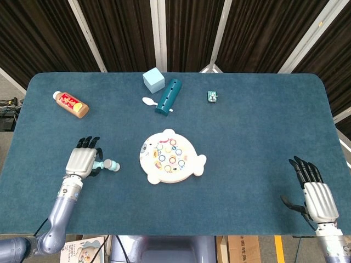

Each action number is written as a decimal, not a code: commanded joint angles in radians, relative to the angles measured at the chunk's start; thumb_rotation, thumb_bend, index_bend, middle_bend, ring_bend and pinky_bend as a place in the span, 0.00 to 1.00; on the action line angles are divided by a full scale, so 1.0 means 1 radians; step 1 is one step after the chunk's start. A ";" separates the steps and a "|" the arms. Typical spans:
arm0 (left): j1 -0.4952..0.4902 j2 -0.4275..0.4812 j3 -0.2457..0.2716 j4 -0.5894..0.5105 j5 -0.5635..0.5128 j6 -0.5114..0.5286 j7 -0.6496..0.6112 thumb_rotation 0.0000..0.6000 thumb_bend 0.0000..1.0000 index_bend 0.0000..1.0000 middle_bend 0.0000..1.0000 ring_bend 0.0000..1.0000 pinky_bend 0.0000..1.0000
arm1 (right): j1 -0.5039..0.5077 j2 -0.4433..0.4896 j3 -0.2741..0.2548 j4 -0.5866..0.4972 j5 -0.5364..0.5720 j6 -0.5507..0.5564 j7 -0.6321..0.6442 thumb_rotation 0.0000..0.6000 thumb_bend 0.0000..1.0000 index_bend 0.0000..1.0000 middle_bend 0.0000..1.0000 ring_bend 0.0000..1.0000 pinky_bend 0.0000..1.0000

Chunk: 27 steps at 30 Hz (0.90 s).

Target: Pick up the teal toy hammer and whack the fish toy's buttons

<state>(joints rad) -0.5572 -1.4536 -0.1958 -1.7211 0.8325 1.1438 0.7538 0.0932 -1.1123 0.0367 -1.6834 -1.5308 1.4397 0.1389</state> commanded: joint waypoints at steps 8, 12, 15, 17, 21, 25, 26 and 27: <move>-0.027 -0.040 0.018 0.036 -0.031 0.006 0.009 1.00 0.46 0.49 0.07 0.00 0.00 | 0.000 0.002 -0.001 -0.002 -0.001 -0.001 0.003 1.00 0.24 0.00 0.00 0.00 0.00; -0.035 -0.048 0.017 0.042 -0.040 0.006 0.004 1.00 0.47 0.49 0.07 0.00 0.00 | 0.000 0.002 -0.001 -0.003 0.000 -0.001 0.004 1.00 0.24 0.00 0.00 0.00 0.00; -0.042 -0.055 0.019 0.045 -0.043 0.007 -0.002 1.00 0.47 0.49 0.07 0.00 0.00 | 0.001 0.003 -0.001 -0.003 0.000 -0.003 0.004 1.00 0.24 0.00 0.00 0.00 0.00; -0.045 -0.058 0.022 0.046 -0.044 0.008 -0.004 1.00 0.47 0.49 0.07 0.00 0.00 | 0.001 0.003 -0.001 -0.002 0.000 -0.002 0.005 1.00 0.24 0.00 0.00 0.00 0.00; -0.048 -0.061 0.026 0.046 -0.045 0.012 -0.009 1.00 0.48 0.49 0.07 0.00 0.00 | 0.001 0.003 -0.001 -0.002 0.000 -0.003 0.006 1.00 0.24 0.00 0.00 0.00 0.00; -0.051 -0.062 0.031 0.049 -0.049 0.016 -0.013 1.00 0.49 0.50 0.07 0.00 0.00 | 0.001 0.003 -0.002 -0.002 -0.001 -0.003 0.007 1.00 0.24 0.00 0.00 0.00 0.00; -0.051 -0.062 0.032 0.049 -0.050 0.016 -0.014 1.00 0.49 0.50 0.07 0.00 0.00 | 0.001 0.003 -0.002 -0.002 -0.001 -0.003 0.007 1.00 0.24 0.00 0.00 0.00 0.00; -0.053 -0.062 0.033 0.050 -0.052 0.016 -0.015 1.00 0.50 0.50 0.07 0.00 0.00 | 0.001 0.003 -0.002 -0.003 -0.002 -0.003 0.007 1.00 0.24 0.00 0.00 0.00 0.00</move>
<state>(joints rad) -0.6097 -1.5156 -0.1628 -1.6715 0.7806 1.1598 0.7391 0.0945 -1.1091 0.0351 -1.6862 -1.5322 1.4367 0.1460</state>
